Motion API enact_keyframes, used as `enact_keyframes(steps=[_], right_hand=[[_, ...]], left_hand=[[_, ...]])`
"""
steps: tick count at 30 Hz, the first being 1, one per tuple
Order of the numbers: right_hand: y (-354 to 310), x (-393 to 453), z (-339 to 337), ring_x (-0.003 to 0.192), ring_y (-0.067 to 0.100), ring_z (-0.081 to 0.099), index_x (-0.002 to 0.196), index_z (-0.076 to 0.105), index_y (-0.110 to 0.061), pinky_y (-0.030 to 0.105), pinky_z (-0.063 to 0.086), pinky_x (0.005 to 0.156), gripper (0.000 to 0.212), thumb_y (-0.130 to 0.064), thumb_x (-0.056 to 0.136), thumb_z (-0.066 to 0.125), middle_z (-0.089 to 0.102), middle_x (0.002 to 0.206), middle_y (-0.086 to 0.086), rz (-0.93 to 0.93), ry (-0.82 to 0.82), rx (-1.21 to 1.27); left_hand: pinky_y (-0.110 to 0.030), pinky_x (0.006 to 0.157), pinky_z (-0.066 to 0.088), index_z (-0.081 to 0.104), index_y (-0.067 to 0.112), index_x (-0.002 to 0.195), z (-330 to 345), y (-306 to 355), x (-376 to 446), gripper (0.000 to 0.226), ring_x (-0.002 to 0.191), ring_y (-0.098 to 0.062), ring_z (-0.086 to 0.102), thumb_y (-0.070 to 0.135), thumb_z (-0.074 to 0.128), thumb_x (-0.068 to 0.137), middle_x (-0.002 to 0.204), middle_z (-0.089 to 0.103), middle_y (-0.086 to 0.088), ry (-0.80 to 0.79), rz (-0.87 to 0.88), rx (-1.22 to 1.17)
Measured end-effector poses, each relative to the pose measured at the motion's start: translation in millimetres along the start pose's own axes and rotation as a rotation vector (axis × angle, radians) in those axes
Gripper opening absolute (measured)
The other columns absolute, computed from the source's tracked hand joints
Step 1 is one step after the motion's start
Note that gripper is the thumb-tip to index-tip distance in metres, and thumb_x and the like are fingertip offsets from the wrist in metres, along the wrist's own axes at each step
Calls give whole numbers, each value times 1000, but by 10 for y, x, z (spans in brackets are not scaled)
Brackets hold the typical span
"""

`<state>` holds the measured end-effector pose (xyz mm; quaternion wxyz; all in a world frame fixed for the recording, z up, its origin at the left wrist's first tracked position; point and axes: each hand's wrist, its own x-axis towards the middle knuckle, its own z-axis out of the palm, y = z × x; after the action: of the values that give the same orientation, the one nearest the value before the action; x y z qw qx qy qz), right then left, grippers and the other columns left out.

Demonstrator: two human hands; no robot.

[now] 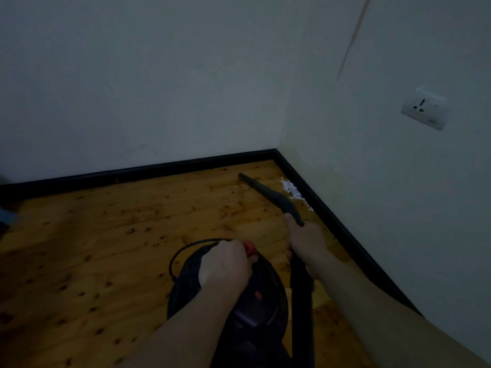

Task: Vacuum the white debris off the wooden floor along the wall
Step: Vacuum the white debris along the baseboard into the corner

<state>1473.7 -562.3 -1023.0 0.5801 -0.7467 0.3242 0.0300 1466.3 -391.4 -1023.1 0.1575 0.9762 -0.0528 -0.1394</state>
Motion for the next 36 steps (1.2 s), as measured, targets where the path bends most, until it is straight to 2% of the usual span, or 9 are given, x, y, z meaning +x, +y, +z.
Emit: enact_keyframes(steps=[3,9,14,17,22,24,30,32,36], right_hand=[[43,-83,12,47,24,50,73,56,-10,31,45,52,55,-54,105,52,52,57,9,-8,9,-30],[151,-207,-26,64,26,53,79,57,-11,38,43,64,50,-55,103,54,52,68,12,-26,15,-34],[212,-356,-88,53,25,54,81,59,-10,35,46,56,51,-56,103,54,55,64,10,-12,29,-57],[232,-502,-157,53,25,56,91,63,-8,35,49,55,50,-56,103,53,56,64,11,2,29,-65],[307,-729,-247,56,26,59,93,64,-9,34,50,56,51,-58,102,52,58,67,10,-4,38,-82],[334,-806,-284,51,25,56,95,63,-8,32,50,51,50,-57,103,52,56,67,11,4,47,-70],[433,-1013,-316,56,26,54,88,63,-9,39,49,59,52,-58,103,52,54,64,10,-16,40,-65],[459,-1064,-361,56,25,54,82,58,-11,39,48,61,51,-57,103,52,54,65,12,-24,56,-67],[441,-1196,-472,56,25,52,81,54,-12,37,46,58,46,-52,104,54,52,65,12,-20,72,1]], left_hand=[[-32,62,44,52,21,77,4,-15,-56,42,61,-14,46,54,56,102,72,48,4,6,17,-13],[-33,61,46,63,16,92,56,-39,-146,42,62,-16,48,56,55,102,74,50,3,9,29,-2],[-33,61,44,58,20,87,93,-55,-221,39,57,-13,44,56,55,102,73,49,4,24,30,-1],[-32,60,44,57,22,86,135,-71,-262,38,58,-12,45,57,54,102,73,51,5,39,39,-2],[-34,64,45,58,22,90,202,-100,-359,38,64,-16,48,57,53,102,72,47,6,42,34,-3],[-33,63,44,60,21,92,192,-90,-387,38,61,-14,45,56,52,103,71,46,6,48,35,-6],[-34,57,43,54,20,88,182,-118,-392,39,58,-14,45,56,54,102,74,49,3,42,18,9],[-33,54,41,54,19,88,193,-108,-395,40,58,-14,46,56,54,102,73,50,2,43,21,4],[-33,49,37,54,18,88,185,-92,-414,41,57,-15,46,56,54,102,73,51,1,58,34,13]])
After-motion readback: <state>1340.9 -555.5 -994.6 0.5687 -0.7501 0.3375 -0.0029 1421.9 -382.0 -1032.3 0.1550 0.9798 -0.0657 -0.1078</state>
